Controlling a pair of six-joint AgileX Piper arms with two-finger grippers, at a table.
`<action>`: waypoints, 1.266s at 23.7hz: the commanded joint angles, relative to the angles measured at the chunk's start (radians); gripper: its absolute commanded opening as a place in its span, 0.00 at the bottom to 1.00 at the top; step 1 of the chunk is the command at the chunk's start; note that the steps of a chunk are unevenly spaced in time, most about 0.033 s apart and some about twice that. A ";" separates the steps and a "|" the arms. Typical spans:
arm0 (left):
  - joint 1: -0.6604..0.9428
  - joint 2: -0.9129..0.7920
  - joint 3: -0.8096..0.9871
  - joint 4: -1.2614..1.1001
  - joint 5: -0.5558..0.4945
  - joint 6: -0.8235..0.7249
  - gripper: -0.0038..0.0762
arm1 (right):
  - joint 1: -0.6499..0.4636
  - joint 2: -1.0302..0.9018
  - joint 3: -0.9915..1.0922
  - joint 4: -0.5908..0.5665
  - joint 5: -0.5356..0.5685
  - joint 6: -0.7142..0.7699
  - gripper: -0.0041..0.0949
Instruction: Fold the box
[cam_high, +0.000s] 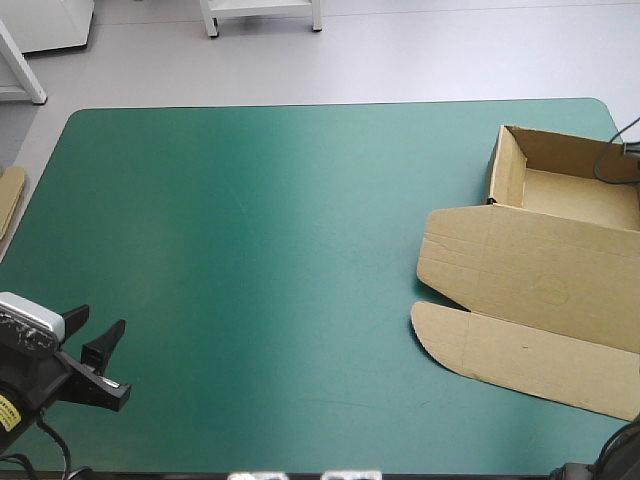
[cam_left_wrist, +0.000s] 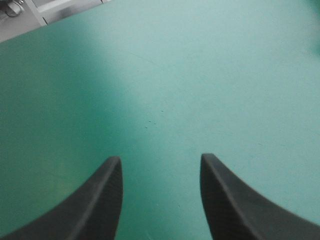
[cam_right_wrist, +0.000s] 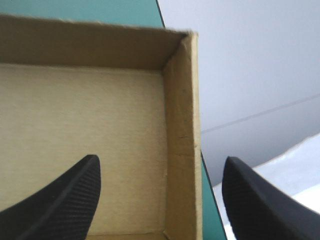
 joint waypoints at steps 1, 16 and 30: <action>-0.001 0.010 -0.041 0.084 -0.056 -0.007 0.48 | 0.034 -0.218 -0.030 0.202 0.006 -0.099 0.65; -0.001 -0.163 -0.040 0.101 -0.016 -0.050 0.48 | 0.756 -0.836 0.066 0.166 0.117 -0.021 0.03; -0.001 -0.183 0.042 -0.015 -0.035 -0.026 0.48 | 0.759 -1.541 1.012 0.189 -0.259 0.037 0.03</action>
